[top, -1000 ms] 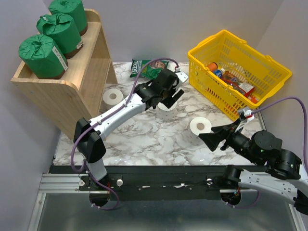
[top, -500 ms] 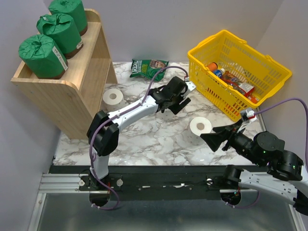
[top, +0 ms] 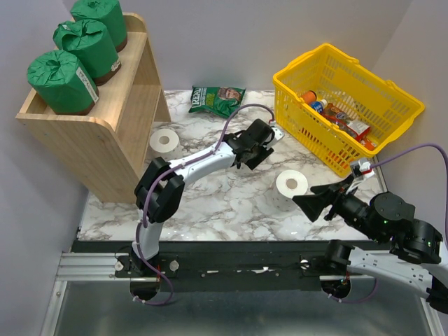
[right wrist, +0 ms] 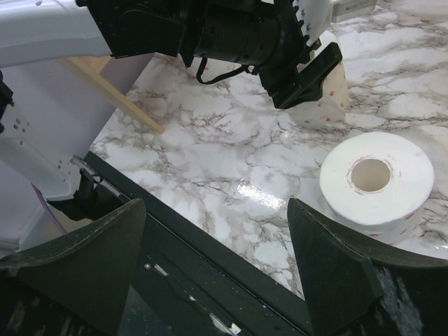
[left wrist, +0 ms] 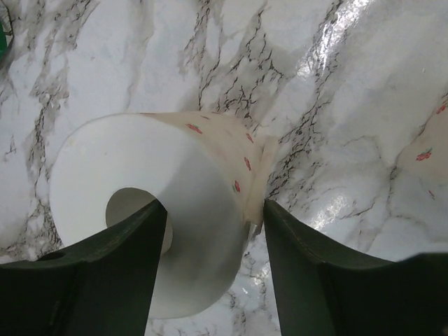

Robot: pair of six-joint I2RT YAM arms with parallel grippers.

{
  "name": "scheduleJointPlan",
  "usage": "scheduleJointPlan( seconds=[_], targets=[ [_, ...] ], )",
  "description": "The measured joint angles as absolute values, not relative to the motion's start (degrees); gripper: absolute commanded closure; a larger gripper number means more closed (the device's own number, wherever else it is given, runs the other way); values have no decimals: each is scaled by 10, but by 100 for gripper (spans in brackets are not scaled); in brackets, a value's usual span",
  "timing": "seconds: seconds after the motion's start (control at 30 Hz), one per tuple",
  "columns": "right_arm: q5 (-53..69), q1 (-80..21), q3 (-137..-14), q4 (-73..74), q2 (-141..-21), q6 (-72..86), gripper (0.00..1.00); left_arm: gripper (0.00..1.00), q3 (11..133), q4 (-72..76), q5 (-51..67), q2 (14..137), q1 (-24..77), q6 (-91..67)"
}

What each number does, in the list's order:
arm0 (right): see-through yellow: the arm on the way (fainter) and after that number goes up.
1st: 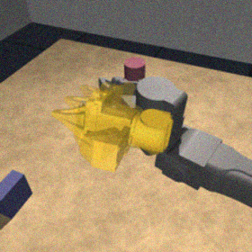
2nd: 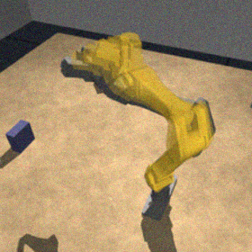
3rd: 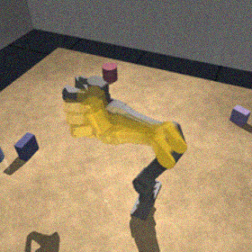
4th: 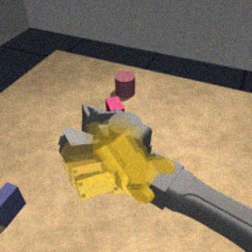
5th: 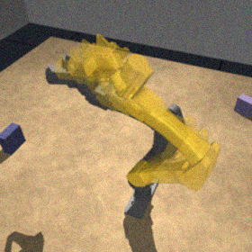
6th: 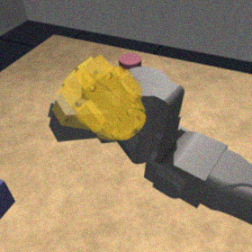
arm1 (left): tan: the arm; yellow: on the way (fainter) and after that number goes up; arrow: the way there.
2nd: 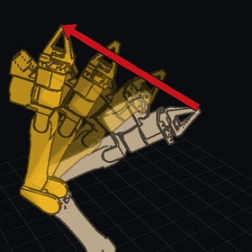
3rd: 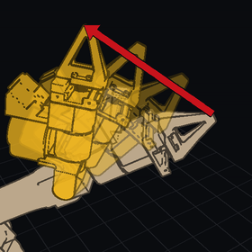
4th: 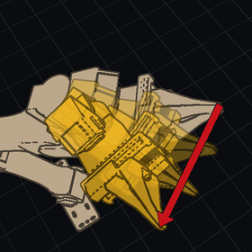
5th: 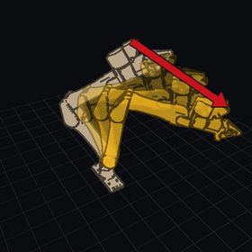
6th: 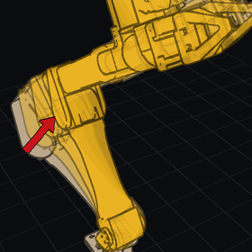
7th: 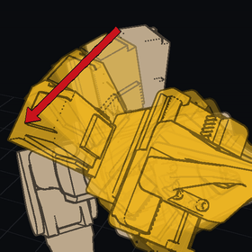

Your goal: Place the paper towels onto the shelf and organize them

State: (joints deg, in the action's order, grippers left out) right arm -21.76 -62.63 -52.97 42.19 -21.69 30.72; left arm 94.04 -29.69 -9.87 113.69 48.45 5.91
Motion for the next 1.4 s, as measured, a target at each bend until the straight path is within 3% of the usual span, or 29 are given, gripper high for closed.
scheduleJointPlan(
  seconds=[0.07, 0.4, 0.77, 1.0, 1.4],
  targets=[
    [-218, -626, -530, 422, -217, 309, 10, 50, 938, -295, -103, 1138, 484, 60],
    [-218, -626, -530, 430, -217, 311, 10, 64, 942, -312, -170, 1137, 486, 66],
    [-218, -626, -533, 431, -224, 316, 10, 64, 1089, -426, -320, 1078, 416, 116],
    [-218, -626, -533, 430, -227, 321, 9, 64, 1150, -432, -348, 1006, 315, 145],
    [-230, -626, -534, 430, -227, 308, 8, 62, 1159, -439, -360, 1044, 251, 179]
  ],
)
